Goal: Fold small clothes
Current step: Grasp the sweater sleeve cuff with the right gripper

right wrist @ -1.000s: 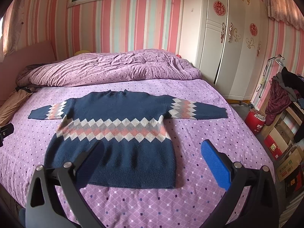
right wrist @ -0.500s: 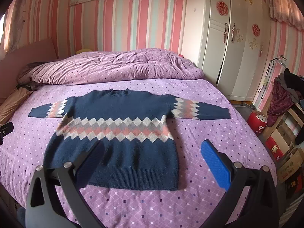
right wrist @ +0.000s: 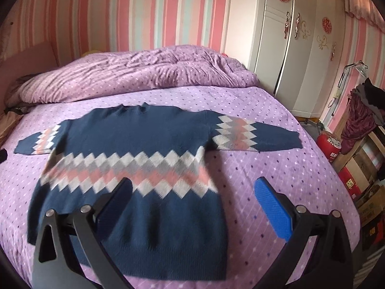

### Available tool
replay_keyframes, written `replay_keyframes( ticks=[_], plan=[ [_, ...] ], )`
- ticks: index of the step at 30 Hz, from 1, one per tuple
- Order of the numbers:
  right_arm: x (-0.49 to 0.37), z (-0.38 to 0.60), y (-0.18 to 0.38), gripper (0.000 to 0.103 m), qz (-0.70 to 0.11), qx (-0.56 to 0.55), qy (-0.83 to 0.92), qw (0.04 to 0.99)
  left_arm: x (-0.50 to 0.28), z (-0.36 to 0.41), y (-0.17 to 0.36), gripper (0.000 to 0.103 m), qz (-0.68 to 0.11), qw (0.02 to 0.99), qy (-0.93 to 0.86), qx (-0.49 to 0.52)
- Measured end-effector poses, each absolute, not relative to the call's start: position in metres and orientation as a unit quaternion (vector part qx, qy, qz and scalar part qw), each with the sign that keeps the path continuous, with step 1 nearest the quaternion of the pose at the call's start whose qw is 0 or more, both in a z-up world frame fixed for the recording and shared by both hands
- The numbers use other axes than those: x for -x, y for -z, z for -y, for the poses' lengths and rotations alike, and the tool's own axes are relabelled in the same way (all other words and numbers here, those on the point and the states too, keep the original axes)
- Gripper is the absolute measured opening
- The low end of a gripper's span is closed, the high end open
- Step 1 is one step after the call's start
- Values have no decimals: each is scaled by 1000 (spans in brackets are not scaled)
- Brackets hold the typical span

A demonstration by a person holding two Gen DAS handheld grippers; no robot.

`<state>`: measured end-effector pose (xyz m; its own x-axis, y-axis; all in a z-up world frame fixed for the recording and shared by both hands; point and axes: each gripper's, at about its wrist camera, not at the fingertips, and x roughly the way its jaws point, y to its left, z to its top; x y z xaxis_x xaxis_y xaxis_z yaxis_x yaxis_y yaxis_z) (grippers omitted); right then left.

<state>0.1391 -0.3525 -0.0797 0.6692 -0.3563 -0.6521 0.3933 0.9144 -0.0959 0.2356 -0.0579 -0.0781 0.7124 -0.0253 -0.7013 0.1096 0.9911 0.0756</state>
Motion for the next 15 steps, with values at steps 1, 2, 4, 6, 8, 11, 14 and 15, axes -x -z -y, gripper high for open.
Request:
replay_keyframes(
  ticks=[1, 2, 4, 6, 8, 11, 14, 15],
  plan=[
    [-146, 358, 76, 101, -357, -28, 206, 911, -248, 68, 73, 100, -383, 921, 38, -64],
    [-150, 363, 72, 101, -361, -30, 207, 909, -257, 76, 68, 100, -386, 919, 38, -71],
    [-165, 376, 61, 101, -372, -33, 210, 904, -272, 91, 57, 100, -393, 915, 44, -82],
    [-175, 388, 52, 101, -374, -37, 212, 902, -284, 106, 44, 100, -391, 914, 50, -90],
    [-187, 406, 43, 101, -377, -50, 210, 901, -298, 127, 30, 100, -388, 914, 57, -104],
    [-204, 434, 37, 101, -383, -53, 216, 897, -315, 155, 19, 100, -393, 910, 71, -114],
    [-220, 462, 36, 101, -386, -36, 226, 893, -328, 181, 17, 100, -389, 909, 83, -124],
    [-225, 473, 37, 101, -384, -30, 231, 894, -332, 189, 19, 100, -391, 908, 84, -126]
  ],
)
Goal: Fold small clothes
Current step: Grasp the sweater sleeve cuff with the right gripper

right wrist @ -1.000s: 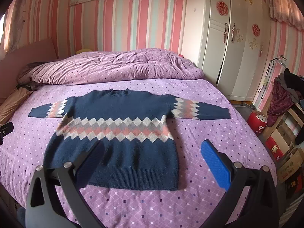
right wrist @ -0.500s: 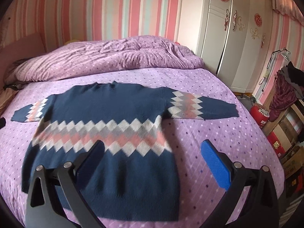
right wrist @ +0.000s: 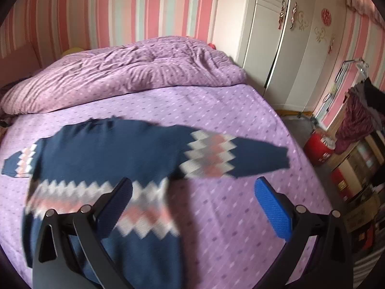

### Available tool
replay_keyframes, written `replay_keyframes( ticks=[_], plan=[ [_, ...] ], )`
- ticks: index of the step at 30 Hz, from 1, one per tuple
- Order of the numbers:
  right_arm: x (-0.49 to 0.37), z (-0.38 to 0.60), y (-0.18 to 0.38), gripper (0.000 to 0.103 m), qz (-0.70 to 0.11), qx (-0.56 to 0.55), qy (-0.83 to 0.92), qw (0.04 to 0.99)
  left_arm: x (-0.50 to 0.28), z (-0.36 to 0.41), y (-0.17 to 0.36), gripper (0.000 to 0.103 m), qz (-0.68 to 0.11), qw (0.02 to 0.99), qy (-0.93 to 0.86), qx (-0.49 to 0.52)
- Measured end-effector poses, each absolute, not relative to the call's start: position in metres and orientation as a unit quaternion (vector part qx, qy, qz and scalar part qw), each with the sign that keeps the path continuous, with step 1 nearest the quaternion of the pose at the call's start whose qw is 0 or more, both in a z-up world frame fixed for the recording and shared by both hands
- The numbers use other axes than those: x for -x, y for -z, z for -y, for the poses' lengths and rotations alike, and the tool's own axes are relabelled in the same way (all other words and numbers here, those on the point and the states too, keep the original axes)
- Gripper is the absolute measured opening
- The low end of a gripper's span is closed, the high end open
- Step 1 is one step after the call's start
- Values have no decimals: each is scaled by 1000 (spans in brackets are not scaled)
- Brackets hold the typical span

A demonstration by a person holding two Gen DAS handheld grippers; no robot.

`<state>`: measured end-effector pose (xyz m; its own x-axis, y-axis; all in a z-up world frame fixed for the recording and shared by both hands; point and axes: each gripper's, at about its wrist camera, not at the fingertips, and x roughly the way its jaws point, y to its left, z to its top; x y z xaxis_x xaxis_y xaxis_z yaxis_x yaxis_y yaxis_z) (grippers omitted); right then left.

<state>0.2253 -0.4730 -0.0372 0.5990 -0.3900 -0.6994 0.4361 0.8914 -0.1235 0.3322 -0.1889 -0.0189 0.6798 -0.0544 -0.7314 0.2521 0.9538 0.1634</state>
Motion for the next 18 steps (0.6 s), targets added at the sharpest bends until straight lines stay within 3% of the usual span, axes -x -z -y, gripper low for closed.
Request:
replay_keyframes(
  ticks=[6, 16, 18],
  plan=[
    [-239, 573, 68, 101, -356, -66, 285, 888, -375, 229, 47, 100, -426, 894, 104, -88],
    [-249, 770, 215, 101, -358, -228, 358, 831, -410, 294, 107, 100, -427, 886, 107, -143],
    [-246, 786, 231, 94, -353, -258, 359, 824, -413, 297, 116, 100, -437, 881, 114, -140]
  ],
)
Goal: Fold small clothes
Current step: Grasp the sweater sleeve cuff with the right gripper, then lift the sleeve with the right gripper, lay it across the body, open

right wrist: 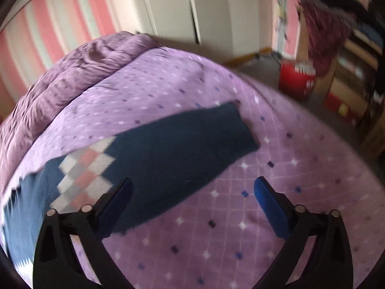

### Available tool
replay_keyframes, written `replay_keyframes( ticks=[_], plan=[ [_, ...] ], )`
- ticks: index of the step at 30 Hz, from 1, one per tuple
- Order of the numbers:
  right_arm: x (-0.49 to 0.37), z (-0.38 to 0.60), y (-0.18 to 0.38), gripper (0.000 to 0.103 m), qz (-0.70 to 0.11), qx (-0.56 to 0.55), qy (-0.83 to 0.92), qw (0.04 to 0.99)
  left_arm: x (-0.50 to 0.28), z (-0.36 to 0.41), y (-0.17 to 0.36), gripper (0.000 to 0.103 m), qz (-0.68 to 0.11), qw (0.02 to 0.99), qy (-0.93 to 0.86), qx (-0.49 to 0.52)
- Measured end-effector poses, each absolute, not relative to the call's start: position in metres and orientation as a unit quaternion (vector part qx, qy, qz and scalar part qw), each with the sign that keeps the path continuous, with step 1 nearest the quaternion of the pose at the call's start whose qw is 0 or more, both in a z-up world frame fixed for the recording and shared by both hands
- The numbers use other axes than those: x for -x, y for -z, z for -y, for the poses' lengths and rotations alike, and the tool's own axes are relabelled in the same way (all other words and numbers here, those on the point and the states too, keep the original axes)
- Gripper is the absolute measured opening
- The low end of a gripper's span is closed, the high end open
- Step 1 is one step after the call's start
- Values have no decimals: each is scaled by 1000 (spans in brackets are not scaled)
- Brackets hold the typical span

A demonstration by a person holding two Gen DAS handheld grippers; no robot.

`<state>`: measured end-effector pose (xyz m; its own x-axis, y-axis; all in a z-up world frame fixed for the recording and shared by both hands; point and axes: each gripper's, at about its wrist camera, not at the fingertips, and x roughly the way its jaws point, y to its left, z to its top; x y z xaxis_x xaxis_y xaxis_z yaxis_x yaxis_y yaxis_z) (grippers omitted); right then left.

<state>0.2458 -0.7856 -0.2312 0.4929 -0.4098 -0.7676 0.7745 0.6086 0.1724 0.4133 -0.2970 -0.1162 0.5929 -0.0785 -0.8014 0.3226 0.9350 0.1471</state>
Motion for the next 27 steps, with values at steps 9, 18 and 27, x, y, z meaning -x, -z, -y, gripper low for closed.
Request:
replay_keyframes(
  ticks=[9, 18, 27],
  plan=[
    [-255, 829, 273, 63, -343, -347, 352, 799, -430, 301, 117, 100, -448, 879, 111, -121],
    [-274, 823, 282, 38, -345, -325, 381, 794, -426, 290, 111, 100, -444, 882, 97, -126],
    [-282, 805, 251, 15, -330, -288, 376, 817, -430, 266, 97, 100, -437, 889, 83, -111]
  ],
)
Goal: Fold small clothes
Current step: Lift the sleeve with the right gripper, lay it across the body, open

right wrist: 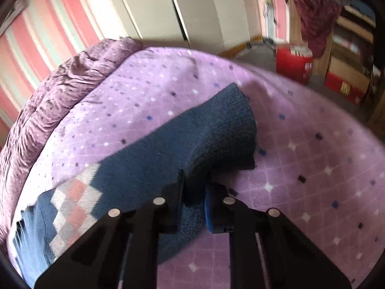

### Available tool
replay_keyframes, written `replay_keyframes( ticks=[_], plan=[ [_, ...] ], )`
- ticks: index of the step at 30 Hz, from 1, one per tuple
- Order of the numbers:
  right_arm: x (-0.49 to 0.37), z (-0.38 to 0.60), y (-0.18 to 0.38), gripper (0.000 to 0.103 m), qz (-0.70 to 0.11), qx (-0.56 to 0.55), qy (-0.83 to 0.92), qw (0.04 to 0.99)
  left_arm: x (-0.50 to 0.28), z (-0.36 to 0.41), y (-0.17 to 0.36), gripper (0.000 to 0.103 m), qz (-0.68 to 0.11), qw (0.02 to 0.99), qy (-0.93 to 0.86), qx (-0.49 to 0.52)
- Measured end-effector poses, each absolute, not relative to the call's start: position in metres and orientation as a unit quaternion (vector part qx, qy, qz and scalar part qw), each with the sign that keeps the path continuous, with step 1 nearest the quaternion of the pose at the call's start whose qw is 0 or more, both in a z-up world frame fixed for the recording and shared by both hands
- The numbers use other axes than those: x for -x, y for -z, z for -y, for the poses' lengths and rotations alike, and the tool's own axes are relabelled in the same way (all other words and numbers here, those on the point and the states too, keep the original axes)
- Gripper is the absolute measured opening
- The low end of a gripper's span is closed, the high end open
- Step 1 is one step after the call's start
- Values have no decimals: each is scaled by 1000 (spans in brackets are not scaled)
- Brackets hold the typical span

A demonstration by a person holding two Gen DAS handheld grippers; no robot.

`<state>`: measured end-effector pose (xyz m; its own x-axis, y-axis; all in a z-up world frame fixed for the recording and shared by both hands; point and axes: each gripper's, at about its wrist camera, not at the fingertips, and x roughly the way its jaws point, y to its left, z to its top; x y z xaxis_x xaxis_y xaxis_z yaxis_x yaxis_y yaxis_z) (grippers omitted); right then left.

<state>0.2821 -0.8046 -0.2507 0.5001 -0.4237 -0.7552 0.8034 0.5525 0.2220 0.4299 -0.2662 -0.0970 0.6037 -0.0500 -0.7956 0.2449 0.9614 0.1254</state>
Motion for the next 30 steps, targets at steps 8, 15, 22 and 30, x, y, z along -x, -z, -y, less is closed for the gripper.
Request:
replay_keyframes(
  ticks=[8, 15, 22, 30],
  plan=[
    [-323, 691, 160, 15, -323, -176, 325, 871, -441, 227, 82, 100, -438, 889, 92, -93],
    [-394, 532, 120, 14, -356, -124, 221, 900, -446, 150, 52, 100, -426, 897, 58, -108],
    [-478, 363, 153, 14, -414, -87, 147, 894, -457, 48, 47, 100, -447, 892, 21, -63],
    [-524, 213, 205, 14, -458, -27, 75, 886, -456, -21, 70, 100, -452, 890, -15, -50]
  ],
)
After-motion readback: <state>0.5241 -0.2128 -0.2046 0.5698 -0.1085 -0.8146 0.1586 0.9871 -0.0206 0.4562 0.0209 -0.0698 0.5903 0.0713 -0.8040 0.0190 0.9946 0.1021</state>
